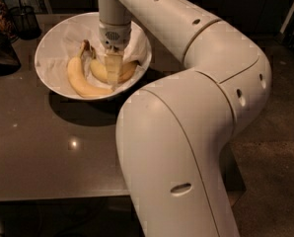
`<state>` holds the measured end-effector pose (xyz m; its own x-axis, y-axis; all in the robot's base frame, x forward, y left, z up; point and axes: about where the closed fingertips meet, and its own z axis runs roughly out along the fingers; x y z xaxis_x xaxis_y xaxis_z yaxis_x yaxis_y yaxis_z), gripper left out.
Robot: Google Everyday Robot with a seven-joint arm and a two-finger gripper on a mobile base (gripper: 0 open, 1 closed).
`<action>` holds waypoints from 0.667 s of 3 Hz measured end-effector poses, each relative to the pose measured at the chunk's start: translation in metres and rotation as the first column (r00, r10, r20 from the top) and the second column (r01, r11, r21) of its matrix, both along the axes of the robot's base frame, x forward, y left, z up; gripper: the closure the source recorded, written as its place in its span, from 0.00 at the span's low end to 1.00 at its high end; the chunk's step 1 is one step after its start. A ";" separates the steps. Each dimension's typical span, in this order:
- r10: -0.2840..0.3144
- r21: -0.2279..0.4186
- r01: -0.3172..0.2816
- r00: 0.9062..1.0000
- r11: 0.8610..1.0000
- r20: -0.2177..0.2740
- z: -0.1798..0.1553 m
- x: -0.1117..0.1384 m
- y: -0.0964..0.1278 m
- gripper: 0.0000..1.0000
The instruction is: Pick banana from white bowl
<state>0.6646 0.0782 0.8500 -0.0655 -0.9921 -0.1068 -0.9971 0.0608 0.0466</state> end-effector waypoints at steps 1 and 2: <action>0.000 -0.007 0.000 1.000 1.000 -0.009 -0.003 0.000 -0.001 0.44; 0.000 -0.007 0.000 1.000 1.000 -0.009 0.000 0.000 -0.001 0.62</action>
Offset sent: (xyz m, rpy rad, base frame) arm -0.0289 -0.0278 -0.0051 -0.0998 0.1131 0.0174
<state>0.6645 0.0776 0.8497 -0.0661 -0.9929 -0.0988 -0.9966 0.0609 0.0547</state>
